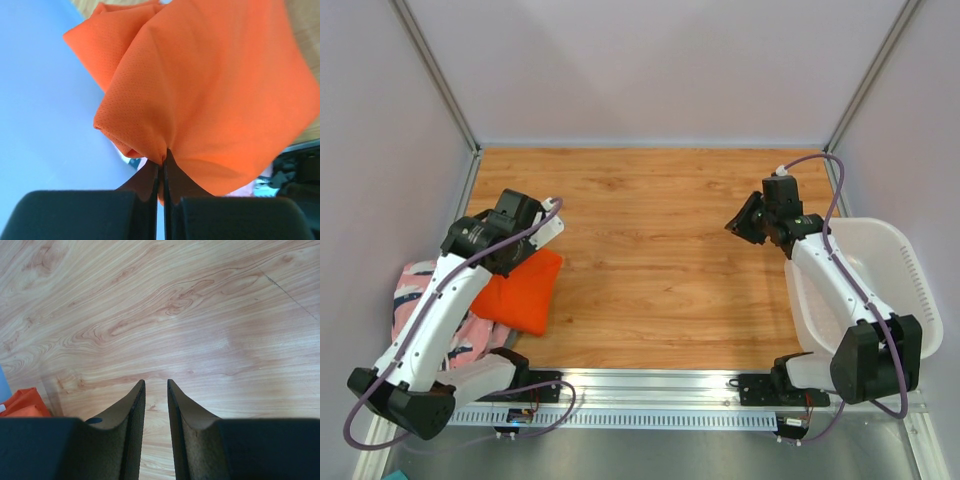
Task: Fold and stack the mixed laundry pile
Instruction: Place the T-shirt at the corner of the board.
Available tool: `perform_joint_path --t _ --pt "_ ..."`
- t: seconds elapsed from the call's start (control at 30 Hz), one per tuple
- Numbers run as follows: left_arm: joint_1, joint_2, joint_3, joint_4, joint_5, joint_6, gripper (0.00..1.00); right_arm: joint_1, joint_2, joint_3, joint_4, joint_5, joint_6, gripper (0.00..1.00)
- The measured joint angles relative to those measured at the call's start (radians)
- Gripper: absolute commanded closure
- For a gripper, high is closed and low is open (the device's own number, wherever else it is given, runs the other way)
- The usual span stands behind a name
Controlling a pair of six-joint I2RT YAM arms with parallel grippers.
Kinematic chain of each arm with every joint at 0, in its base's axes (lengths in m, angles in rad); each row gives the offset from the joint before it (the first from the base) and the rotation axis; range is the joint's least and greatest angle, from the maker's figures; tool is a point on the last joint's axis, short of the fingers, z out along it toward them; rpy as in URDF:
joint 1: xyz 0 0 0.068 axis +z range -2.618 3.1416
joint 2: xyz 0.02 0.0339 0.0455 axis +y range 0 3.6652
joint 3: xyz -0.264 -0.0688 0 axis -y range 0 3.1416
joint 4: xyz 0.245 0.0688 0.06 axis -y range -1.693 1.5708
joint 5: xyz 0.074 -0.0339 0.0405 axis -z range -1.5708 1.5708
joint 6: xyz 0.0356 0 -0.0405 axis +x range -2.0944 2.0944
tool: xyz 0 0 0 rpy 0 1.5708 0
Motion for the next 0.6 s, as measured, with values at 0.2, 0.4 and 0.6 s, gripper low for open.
perform_joint_path --t 0.2,0.4,0.6 --pt "0.143 -0.129 -0.053 0.008 -0.067 0.104 1.0 -0.004 -0.001 0.0 0.0 0.0 -0.003 0.73" --pt "0.248 -0.238 -0.189 -0.002 -0.08 0.223 1.0 -0.005 -0.001 0.0 0.005 -0.001 -0.003 0.73" --pt "0.514 -0.243 -0.248 0.002 -0.093 0.397 1.0 -0.006 -0.001 0.0 0.008 -0.002 -0.01 0.73"
